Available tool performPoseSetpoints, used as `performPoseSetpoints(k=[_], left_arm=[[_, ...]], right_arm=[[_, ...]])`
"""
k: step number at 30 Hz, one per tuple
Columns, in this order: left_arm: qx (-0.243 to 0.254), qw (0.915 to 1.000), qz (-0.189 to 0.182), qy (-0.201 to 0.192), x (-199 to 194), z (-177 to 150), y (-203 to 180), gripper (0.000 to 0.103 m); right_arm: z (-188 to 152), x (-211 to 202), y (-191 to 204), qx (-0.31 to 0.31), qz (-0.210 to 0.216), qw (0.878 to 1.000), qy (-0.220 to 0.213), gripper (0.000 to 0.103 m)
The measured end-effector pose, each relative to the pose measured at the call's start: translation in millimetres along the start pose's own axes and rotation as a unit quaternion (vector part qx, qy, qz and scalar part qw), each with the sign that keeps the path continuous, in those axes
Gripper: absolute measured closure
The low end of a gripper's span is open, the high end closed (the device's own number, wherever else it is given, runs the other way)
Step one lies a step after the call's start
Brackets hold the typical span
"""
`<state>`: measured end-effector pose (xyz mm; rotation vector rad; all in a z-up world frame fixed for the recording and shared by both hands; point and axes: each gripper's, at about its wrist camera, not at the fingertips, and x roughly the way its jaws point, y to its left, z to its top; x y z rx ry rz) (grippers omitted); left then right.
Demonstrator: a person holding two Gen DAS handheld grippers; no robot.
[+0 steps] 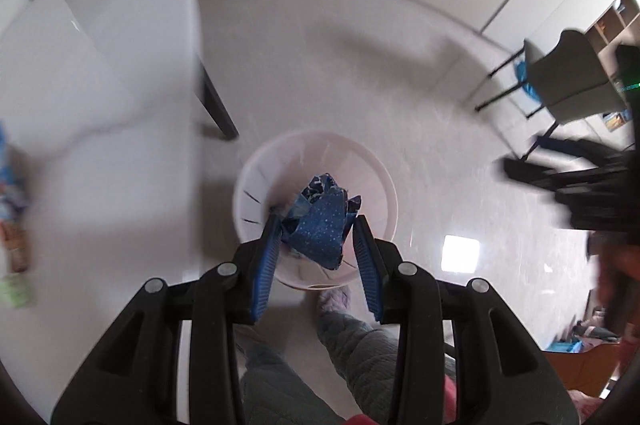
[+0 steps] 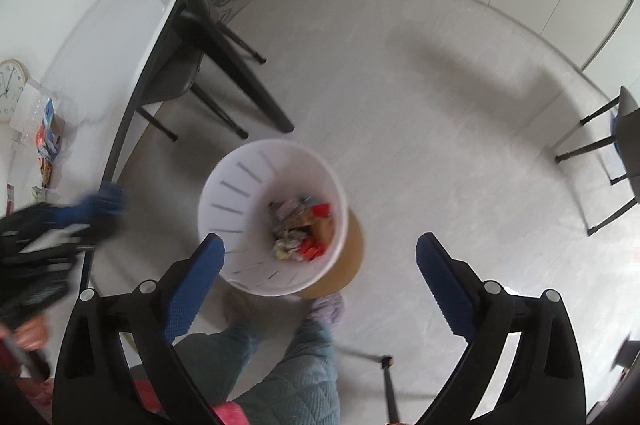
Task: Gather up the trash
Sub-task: 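Carry the yellow paper and blue wrapper over the wastebasket and open both tools, then grasp the green crumpled paper with the left tool while the right tool grasps the blue bird-printed box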
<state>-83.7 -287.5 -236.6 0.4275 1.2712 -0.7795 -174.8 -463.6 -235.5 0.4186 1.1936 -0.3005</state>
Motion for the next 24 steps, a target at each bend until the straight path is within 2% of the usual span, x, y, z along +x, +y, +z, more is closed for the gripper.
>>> performPoseSetpoints(k=[3, 5, 7, 10, 11, 14, 16, 20, 22, 24], left_arm=[[0.002, 0.9996, 0.007, 0.028, 43, 6, -8, 0.064], [0.007, 0.9989, 0.004, 0.047, 63, 7, -10, 0.057], [0.009, 0.9983, 0.005, 0.058, 75, 7, -15, 0.040], [0.012, 0.9983, 0.009, 0.056, 77, 6, -17, 0.026], [0.009, 0.9985, 0.007, 0.054, 73, 7, -16, 0.025], [-0.008, 0.9991, 0.008, 0.040, 51, 12, -12, 0.024], [-0.025, 0.9995, 0.014, 0.016, 27, 16, -9, 0.024], [-0.068, 0.9960, 0.016, -0.057, -44, 21, 6, 0.016], [-0.082, 0.9908, 0.031, -0.103, -91, 19, 15, 0.010], [-0.096, 0.9849, 0.050, -0.135, -126, 14, 24, 0.008]], right_arm=[[3, -6, -17, 0.005, 0.001, 1.000, -0.007, 0.007], [4, -7, -24, 0.008, 0.000, 1.000, -0.008, 0.007], [3, -3, -29, 0.009, -0.001, 1.000, -0.005, 0.007], [3, 0, -33, 0.005, 0.000, 1.000, 0.003, 0.007], [3, 1, -34, 0.005, 0.001, 1.000, 0.004, 0.007], [7, 1, -31, 0.001, 0.008, 1.000, 0.003, 0.007], [11, -6, -27, -0.008, 0.011, 1.000, -0.003, 0.007], [23, -30, -6, -0.039, 0.021, 0.998, -0.033, 0.007], [28, -45, 6, -0.055, 0.034, 0.997, -0.050, 0.007], [34, -58, 18, -0.071, 0.047, 0.994, -0.066, 0.004]])
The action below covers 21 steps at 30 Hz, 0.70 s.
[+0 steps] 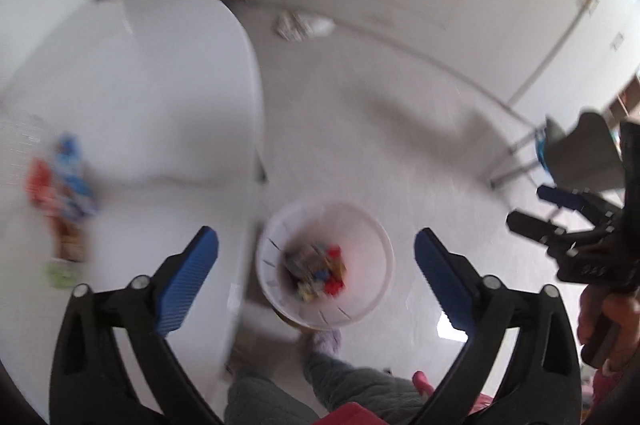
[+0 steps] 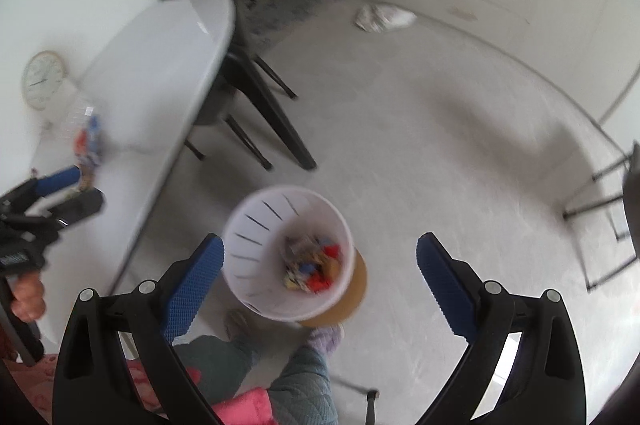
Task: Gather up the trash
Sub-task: 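Grasp the green crumpled paper with the left tool while the right tool grasps the blue bird-printed box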
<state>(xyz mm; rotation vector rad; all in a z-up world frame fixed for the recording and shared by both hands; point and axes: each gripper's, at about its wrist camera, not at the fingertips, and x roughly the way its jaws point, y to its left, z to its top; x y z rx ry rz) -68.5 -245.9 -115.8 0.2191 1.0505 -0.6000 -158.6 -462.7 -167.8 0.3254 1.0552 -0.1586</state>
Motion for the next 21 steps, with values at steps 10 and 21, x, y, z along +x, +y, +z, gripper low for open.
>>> performPoseSetpoints(k=[10, 21], left_arm=[[-0.109, 0.9874, 0.097, -0.063, -78, -13, 87, 0.008], [-0.139, 0.9789, 0.150, -0.002, -47, -59, 195, 0.008]], right_arm=[[38, -18, 79, -0.107, 0.056, 0.991, -0.050, 0.003], [38, -11, 151, -0.144, 0.070, 0.986, -0.043, 0.003]])
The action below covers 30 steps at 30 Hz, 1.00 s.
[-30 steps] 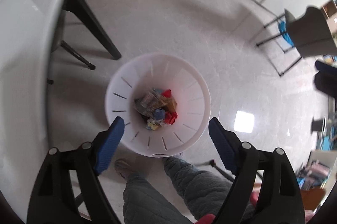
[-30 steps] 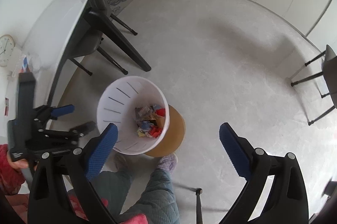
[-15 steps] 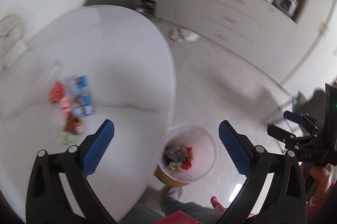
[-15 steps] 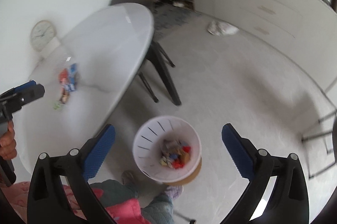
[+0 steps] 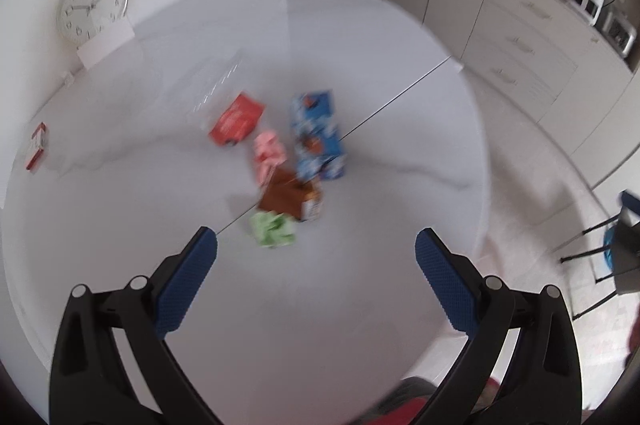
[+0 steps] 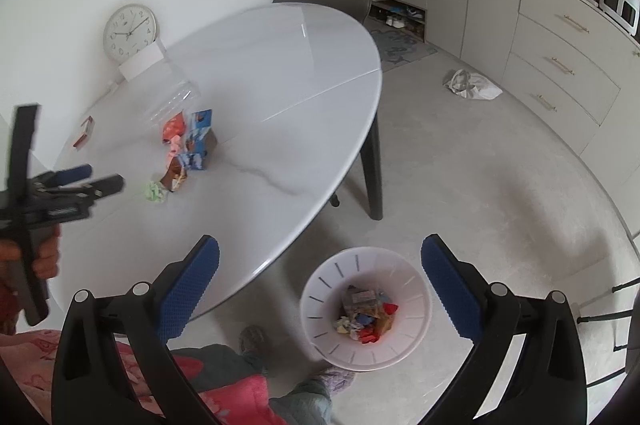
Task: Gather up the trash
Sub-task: 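Grasp the green crumpled paper with the left tool while the right tool grasps the blue bird-printed box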
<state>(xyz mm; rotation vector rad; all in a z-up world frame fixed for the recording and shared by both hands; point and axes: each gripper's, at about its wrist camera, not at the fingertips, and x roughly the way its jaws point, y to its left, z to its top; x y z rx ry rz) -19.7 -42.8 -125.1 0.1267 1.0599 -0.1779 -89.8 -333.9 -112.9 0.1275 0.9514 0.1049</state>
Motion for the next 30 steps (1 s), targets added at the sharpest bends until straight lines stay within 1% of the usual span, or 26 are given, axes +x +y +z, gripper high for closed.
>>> performPoseSetpoints(k=[3, 6, 8, 9, 11, 12, 13, 14, 15, 16, 18, 21, 24, 27, 30], left_arm=[[-0.002, 0.9995, 0.003, 0.031, 32, -4, 22, 0.008], [0.005, 0.9991, 0.002, 0.043, 60, -5, 35, 0.010], [0.015, 0.9987, 0.000, 0.048, 72, -5, 39, 0.016], [0.020, 0.9984, -0.001, 0.053, 78, -4, 40, 0.020], [0.027, 0.9976, -0.010, 0.062, 91, -4, 43, 0.024], [0.031, 0.9973, -0.014, 0.066, 96, -4, 44, 0.029], [0.033, 0.9970, -0.017, 0.067, 99, -4, 45, 0.037], [0.037, 0.9966, -0.020, 0.071, 103, -4, 45, 0.040], [0.038, 0.9962, -0.026, 0.074, 105, -4, 45, 0.046], [0.037, 0.9961, -0.031, 0.073, 107, -4, 46, 0.054], [0.034, 0.9959, -0.041, 0.074, 109, -4, 49, 0.063], [0.025, 0.9960, -0.051, 0.070, 107, -4, 54, 0.066], [0.012, 0.9963, -0.056, 0.064, 99, -5, 61, 0.067], [-0.006, 0.9967, -0.058, 0.056, 78, -10, 72, 0.067], [-0.023, 0.9969, -0.060, 0.046, 55, -12, 79, 0.067]], right_arm=[[-1, 6, 16, 0.011, -0.002, 1.000, 0.008, 0.003], [-3, 11, 34, 0.025, -0.002, 1.000, 0.019, 0.003], [-4, 15, 46, 0.028, -0.006, 0.999, 0.025, 0.003], [-4, 16, 53, 0.029, -0.010, 0.999, 0.029, 0.003], [-5, 18, 61, 0.029, -0.014, 0.999, 0.032, 0.003], [-5, 19, 66, 0.029, -0.016, 0.999, 0.033, 0.003], [-5, 20, 71, 0.028, -0.019, 0.999, 0.034, 0.003], [-4, 20, 75, 0.028, -0.021, 0.999, 0.034, 0.003], [-4, 21, 78, 0.029, -0.021, 0.999, 0.034, 0.003], [-3, 22, 82, 0.030, -0.021, 0.999, 0.034, 0.003], [0, 26, 89, 0.030, -0.017, 0.999, 0.038, 0.003], [4, 32, 97, 0.022, -0.008, 0.999, 0.044, 0.003], [15, 45, 109, 0.004, 0.009, 0.999, 0.051, 0.003], [35, 67, 123, -0.013, 0.031, 0.998, 0.055, 0.003], [62, 101, 141, -0.029, 0.049, 0.997, 0.059, 0.003]])
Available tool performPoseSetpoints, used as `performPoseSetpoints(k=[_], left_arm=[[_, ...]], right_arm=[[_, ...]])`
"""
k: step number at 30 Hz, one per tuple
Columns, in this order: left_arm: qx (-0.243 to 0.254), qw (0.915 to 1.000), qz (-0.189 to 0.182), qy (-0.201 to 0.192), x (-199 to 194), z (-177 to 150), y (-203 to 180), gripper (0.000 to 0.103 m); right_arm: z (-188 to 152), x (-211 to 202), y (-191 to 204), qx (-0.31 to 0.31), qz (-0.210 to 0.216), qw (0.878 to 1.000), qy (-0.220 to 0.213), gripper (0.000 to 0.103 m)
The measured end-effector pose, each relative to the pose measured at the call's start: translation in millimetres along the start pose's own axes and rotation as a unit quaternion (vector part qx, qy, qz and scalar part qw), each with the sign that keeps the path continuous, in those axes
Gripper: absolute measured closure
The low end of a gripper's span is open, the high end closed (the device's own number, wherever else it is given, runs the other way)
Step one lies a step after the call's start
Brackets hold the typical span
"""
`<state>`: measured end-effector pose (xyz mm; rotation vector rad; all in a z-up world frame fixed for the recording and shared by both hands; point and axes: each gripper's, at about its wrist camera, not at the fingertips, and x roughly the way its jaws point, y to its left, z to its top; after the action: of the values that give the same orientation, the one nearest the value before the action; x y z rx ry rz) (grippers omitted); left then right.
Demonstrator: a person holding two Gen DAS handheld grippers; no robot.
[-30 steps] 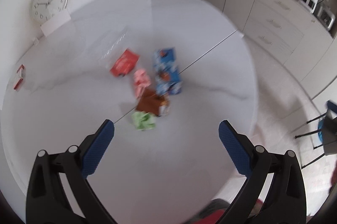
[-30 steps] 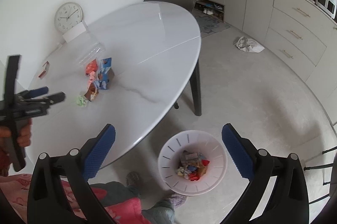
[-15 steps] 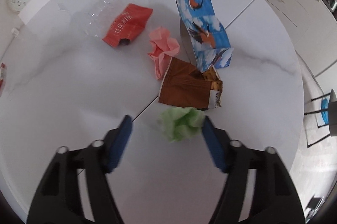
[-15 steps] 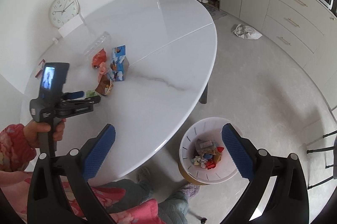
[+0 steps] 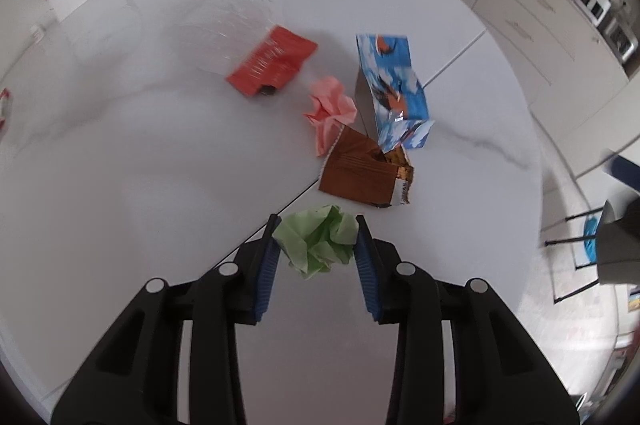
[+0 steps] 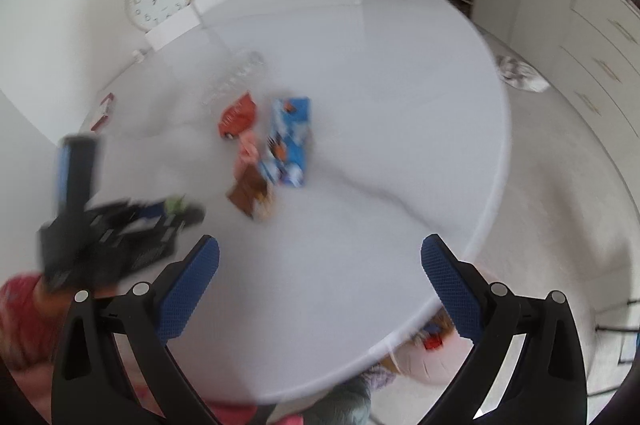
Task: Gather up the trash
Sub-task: 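Grasp the green crumpled paper with the left tool while the right tool grasps the blue bird-printed box, then drop the green paper into the wastebasket with the left tool while the right tool drops the box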
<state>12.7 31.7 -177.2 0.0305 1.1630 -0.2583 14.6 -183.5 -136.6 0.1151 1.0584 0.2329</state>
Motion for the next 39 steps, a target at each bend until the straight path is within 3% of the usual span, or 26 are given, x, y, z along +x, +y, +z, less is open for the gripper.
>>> performPoseSetpoints(k=[5, 11, 14, 18, 22, 28, 32, 36, 39], left_arm=[[-0.008, 0.9997, 0.013, -0.021, -37, -5, 13, 0.067], [-0.025, 0.9987, 0.025, -0.036, -71, -12, 34, 0.067], [-0.028, 0.9982, 0.032, -0.041, -75, -10, 45, 0.067], [-0.030, 0.9982, 0.031, -0.042, -76, -6, 53, 0.067], [-0.022, 0.9984, 0.026, -0.046, -77, -2, 50, 0.067], [0.004, 0.9986, 0.003, -0.053, -85, 0, 21, 0.067], [0.038, 0.9975, -0.017, -0.057, -87, 0, -16, 0.067], [0.074, 0.9947, -0.044, -0.057, -86, -2, -60, 0.067], [0.099, 0.9915, -0.070, -0.048, -81, -4, -98, 0.067]], right_arm=[[53, 74, 19, 0.010, 0.005, 1.000, 0.015, 0.003], [84, 151, 29, 0.035, -0.044, 0.997, 0.055, 0.010], [85, 167, 28, 0.046, -0.059, 0.995, 0.072, 0.023], [84, 168, 27, 0.046, -0.063, 0.994, 0.073, 0.053], [81, 144, 21, 0.052, -0.055, 0.996, 0.052, 0.053], [61, 68, 1, 0.068, -0.037, 0.997, 0.002, 0.053], [24, 5, -28, 0.076, -0.036, 0.996, -0.025, 0.053], [-33, -58, -71, 0.095, -0.065, 0.992, -0.043, 0.053], [-73, -83, -97, 0.123, -0.094, 0.987, -0.039, 0.053]])
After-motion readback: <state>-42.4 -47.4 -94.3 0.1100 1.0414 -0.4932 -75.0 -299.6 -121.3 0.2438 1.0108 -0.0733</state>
